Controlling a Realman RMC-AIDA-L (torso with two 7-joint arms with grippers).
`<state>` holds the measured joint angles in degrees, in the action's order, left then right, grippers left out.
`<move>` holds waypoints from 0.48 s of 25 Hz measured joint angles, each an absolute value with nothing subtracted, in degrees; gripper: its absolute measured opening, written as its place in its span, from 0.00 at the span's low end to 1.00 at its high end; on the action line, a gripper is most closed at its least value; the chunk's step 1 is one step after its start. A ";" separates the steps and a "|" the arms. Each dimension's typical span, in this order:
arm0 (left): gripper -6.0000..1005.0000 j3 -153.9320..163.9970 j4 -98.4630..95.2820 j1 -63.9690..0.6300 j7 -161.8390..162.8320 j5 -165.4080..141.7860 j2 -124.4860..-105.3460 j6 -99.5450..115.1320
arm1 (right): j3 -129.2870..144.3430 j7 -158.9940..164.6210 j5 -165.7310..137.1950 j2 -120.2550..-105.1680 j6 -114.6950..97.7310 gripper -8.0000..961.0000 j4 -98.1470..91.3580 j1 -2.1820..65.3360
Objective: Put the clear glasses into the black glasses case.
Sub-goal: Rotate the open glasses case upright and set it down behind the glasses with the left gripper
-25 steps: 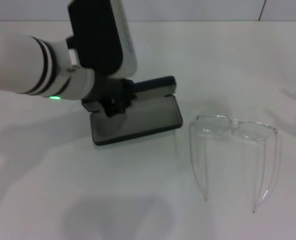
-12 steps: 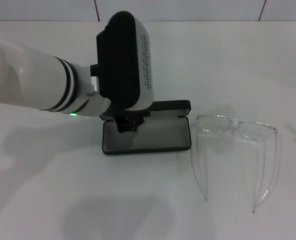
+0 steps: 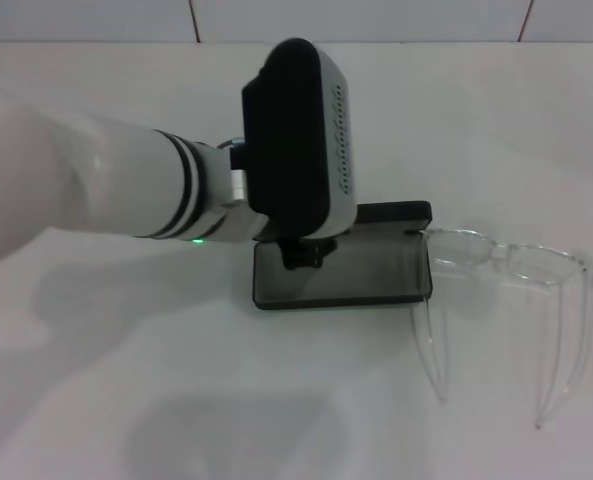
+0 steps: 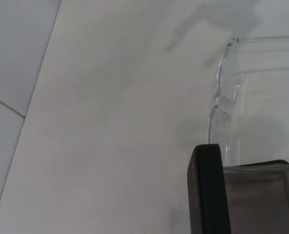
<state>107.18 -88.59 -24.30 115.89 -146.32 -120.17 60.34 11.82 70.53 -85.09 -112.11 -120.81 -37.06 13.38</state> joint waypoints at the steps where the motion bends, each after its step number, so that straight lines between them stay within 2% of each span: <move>1: 0.25 107.72 -88.03 -24.52 116.10 -146.33 -120.19 59.64 | 11.81 70.49 -85.09 -112.13 -120.82 0.82 -37.05 13.36; 12: 0.29 110.19 -84.31 -26.32 116.63 -146.32 -120.24 54.61 | 11.69 70.18 -84.61 -112.46 -120.85 0.81 -36.99 12.04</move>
<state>110.19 -84.31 -26.32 116.63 -146.32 -120.24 54.61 11.69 70.18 -84.61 -112.46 -120.85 -36.99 12.04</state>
